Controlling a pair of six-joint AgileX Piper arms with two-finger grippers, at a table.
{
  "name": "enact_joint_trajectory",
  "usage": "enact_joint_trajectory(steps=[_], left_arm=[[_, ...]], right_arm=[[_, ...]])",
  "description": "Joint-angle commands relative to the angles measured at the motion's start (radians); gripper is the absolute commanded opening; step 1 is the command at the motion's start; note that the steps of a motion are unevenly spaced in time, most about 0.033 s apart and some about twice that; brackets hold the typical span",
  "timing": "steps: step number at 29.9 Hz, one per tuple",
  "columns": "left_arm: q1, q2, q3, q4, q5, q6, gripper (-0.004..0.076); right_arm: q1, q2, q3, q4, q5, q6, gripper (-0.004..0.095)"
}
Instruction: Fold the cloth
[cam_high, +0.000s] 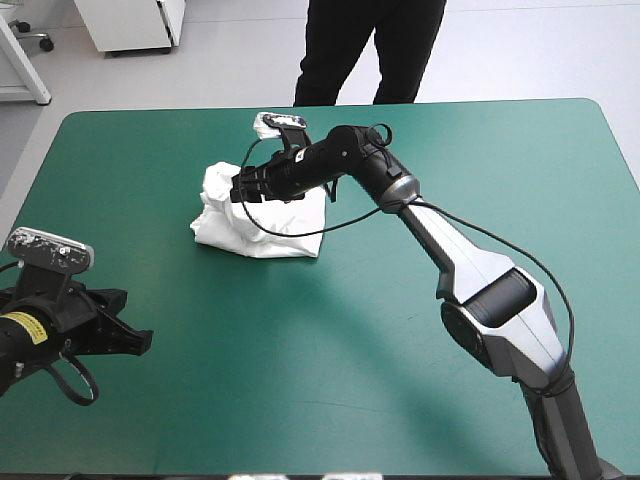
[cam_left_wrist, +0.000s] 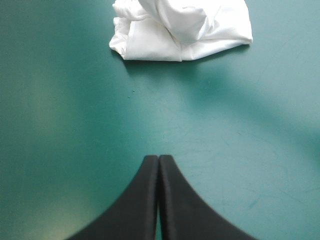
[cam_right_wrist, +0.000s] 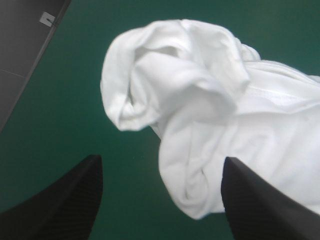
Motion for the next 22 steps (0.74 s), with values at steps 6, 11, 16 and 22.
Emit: enact_joint_trajectory(steps=[6, 11, 16, 22], left_arm=[[0.0, 0.002, -0.02, -0.007, -0.062, -0.013, -0.0009], [0.0, 0.002, -0.012, -0.007, -0.086, -0.013, -0.0009], [0.0, 0.002, -0.012, -0.007, -0.11, -0.013, -0.0009], [0.0, 0.002, -0.012, -0.007, -0.114, -0.013, -0.0009]], right_arm=[[-0.059, -0.071, -0.076, -0.181, 0.166, 0.1, 0.0608], [-0.091, -0.069, -0.072, -0.274, 0.177, 0.138, 0.0607], [-0.11, -0.045, -0.069, -0.318, 0.185, 0.15, 0.0604], [-0.116, 0.031, -0.064, -0.314, 0.181, 0.15, 0.0604]])
